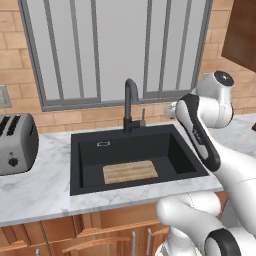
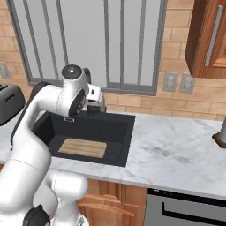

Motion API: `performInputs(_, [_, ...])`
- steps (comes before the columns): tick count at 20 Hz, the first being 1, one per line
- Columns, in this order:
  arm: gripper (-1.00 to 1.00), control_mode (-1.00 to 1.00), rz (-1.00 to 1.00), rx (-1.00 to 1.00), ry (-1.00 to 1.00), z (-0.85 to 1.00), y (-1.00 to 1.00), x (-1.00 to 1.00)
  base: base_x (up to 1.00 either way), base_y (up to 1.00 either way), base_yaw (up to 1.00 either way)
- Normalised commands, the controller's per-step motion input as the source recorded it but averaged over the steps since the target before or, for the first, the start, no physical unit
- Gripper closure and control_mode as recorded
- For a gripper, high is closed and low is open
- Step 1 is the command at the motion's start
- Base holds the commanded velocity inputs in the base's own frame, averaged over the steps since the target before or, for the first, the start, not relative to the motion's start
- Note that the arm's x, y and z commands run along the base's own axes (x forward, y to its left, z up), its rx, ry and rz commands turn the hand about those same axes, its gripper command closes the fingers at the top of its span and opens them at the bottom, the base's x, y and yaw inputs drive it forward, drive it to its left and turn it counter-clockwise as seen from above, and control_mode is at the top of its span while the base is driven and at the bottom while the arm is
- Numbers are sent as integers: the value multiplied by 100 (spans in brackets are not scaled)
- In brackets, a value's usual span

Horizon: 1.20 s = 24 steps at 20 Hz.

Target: Turn on the sink faucet with hot water and rinse the cutting board for ten seconds, then turn off the faucet. Push the cutting board to reach the water if necessary.

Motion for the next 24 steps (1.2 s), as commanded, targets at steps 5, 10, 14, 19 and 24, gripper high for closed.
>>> performInputs(5, [-100,-100,7,8,-28,-29,-19,13,0,0,0])
performInputs(10, [-100,-100,6,6,-22,-25,-7,25,0,0,0])
performInputs(14, [-100,-100,2,5,-15,-22,0,34,0,0,0])
performInputs(19, [-100,-100,0,2,-10,-9,0,29,0,0,0])
performInputs(24, [-100,-100,0,0,-5,-9,0,29,0,0,0])
